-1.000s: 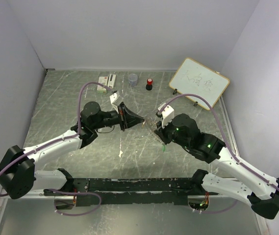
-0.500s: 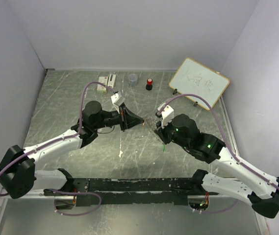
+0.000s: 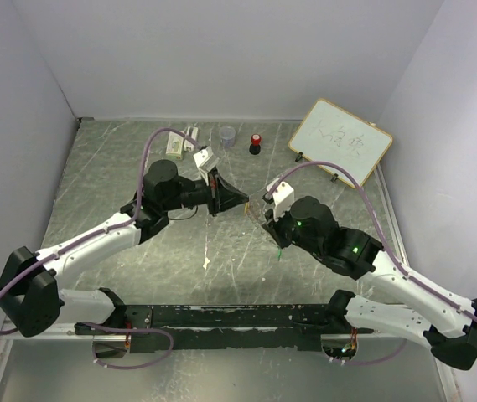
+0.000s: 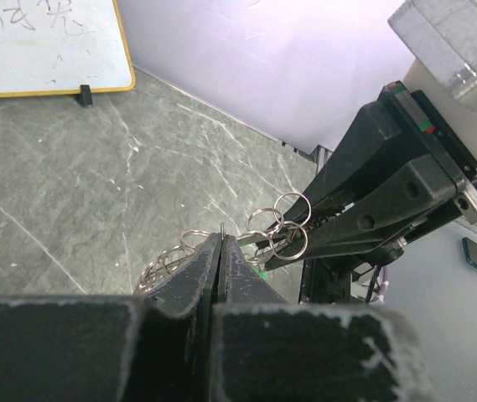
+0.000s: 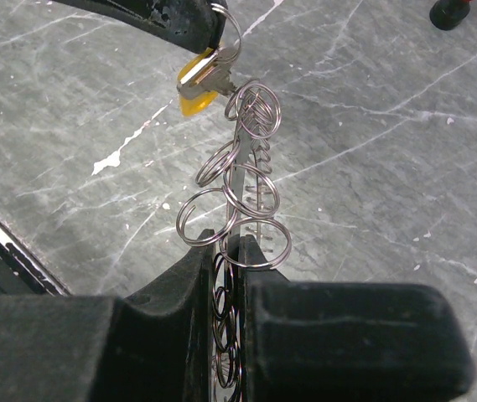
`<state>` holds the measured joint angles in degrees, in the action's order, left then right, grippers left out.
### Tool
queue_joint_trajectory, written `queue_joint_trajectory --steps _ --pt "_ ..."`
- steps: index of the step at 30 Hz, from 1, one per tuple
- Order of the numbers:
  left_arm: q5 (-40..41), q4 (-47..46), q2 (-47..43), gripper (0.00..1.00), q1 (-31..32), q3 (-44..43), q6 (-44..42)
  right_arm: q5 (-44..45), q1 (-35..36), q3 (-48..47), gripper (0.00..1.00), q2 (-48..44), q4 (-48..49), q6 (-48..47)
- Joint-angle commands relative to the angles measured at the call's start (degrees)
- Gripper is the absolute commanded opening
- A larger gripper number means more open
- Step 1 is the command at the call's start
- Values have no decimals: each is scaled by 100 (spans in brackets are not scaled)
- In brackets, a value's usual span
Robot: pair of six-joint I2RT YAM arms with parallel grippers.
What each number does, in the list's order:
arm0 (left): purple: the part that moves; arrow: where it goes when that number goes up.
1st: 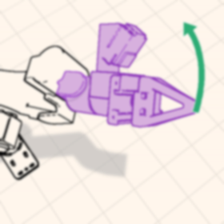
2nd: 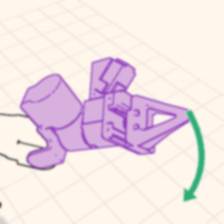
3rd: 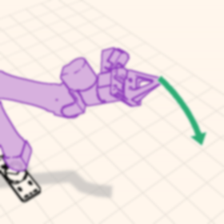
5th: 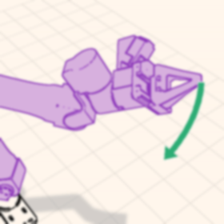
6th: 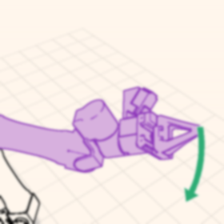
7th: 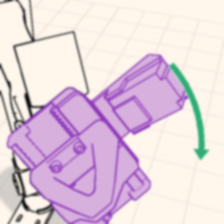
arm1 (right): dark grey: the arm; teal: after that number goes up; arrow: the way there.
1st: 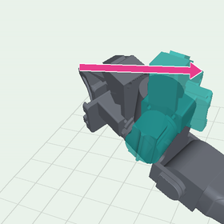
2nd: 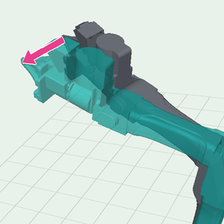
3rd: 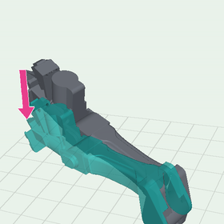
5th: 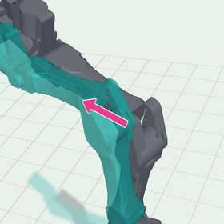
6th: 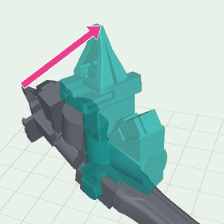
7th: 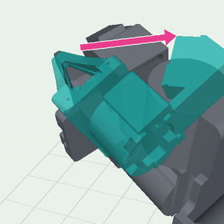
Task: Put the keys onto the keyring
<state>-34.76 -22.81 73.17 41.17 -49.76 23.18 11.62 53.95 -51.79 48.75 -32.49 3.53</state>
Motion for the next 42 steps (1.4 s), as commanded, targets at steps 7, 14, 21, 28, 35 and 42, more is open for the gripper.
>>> queue_joint_trajectory --steps 7,14,21,28,35,42 --pt "-113 1224 212 7 -30 -718 -594 368 257 -286 0 46 -7 -28" --pt "-131 1908 175 7 -32 -966 -840 561 408 -297 0 117 -47 -10" --pt "-199 2239 257 7 -32 -1161 -976 733 568 -314 0 209 -51 7" --pt "-312 2369 344 7 -32 -1278 -1006 850 667 -328 0 240 -49 25" --pt "-439 2474 367 7 -28 -1309 -1008 910 714 -332 0 242 -59 51" --pt "-496 2470 331 7 -24 -1286 -978 930 740 -323 0 264 -52 69"
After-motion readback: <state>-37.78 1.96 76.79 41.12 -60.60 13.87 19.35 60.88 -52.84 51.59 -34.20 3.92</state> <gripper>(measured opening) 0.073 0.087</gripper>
